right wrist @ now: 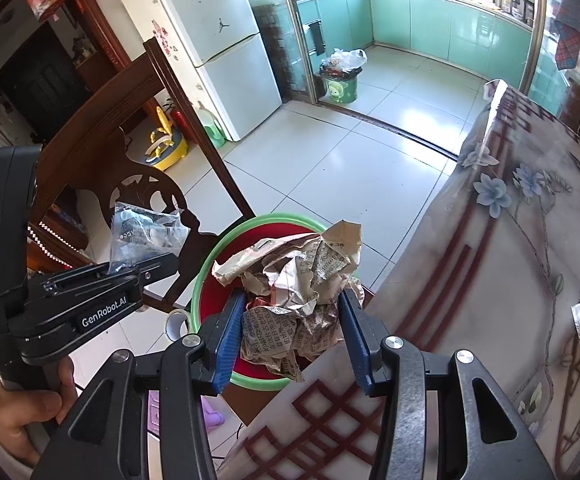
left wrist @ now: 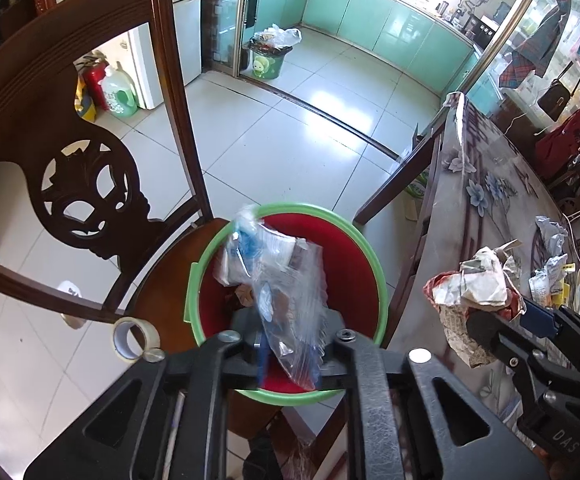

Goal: Collect trash
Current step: 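Open the left gripper over the bin while the right gripper releases the newspaper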

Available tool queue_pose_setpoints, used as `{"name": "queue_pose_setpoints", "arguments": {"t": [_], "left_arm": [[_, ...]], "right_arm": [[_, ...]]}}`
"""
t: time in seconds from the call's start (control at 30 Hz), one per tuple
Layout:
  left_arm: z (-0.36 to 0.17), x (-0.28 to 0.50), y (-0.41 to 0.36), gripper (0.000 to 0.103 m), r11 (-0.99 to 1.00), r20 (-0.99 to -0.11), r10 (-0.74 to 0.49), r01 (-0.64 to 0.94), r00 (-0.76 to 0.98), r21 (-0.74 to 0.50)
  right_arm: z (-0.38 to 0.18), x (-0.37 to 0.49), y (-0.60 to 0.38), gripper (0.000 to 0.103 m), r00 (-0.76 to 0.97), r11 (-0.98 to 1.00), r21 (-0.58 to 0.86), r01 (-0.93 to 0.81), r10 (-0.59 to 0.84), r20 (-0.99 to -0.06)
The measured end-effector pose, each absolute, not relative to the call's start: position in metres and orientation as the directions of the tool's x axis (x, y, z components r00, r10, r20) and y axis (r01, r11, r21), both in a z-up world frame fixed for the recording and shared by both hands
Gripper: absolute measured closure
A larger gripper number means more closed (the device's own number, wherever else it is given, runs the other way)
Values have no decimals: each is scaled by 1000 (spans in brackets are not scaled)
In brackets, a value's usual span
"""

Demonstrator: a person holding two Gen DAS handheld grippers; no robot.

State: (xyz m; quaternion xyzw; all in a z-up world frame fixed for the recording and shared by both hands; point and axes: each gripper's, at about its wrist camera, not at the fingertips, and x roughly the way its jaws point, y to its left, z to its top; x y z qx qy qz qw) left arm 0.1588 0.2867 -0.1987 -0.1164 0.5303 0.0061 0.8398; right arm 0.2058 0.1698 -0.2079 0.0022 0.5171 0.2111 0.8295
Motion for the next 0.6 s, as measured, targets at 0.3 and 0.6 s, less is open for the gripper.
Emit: {"name": "queue_pose_setpoints", "arguments": {"t": [0.3, 0.6], "left_arm": [[-183, 156, 297, 28, 958, -867, -87, -197, 491, -207], [-155, 136, 272, 28, 957, -840, -83, -192, 536, -218]], "right_arm": [[-210, 206, 165, 47, 383, 909, 221, -354, 357, -852], [-189, 180, 113, 47, 444, 912, 261, -315, 385, -809]]}}
